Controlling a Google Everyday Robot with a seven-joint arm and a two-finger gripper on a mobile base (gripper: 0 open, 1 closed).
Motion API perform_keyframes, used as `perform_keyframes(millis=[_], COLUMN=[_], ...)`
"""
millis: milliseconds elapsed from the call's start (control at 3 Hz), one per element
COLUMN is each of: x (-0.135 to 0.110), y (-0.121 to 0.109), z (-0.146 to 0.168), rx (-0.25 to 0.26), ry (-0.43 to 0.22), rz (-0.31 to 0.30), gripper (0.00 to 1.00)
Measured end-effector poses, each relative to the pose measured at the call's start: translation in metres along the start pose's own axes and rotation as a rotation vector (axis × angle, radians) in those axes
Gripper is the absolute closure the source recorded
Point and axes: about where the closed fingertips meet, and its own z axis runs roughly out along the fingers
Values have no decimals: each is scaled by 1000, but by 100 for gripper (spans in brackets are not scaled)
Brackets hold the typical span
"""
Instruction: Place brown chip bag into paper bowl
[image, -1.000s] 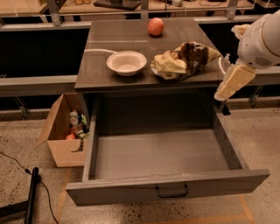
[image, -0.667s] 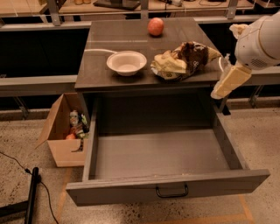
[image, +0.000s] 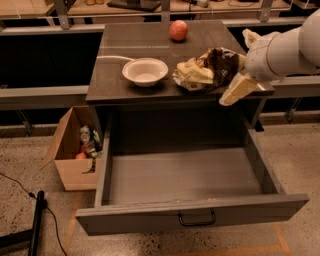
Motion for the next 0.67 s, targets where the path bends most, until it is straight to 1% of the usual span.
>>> perform_keyframes(millis=[667], x=[-13], y=[2], z=[70], rx=[24], ry=[-83], rz=[49], gripper=[0])
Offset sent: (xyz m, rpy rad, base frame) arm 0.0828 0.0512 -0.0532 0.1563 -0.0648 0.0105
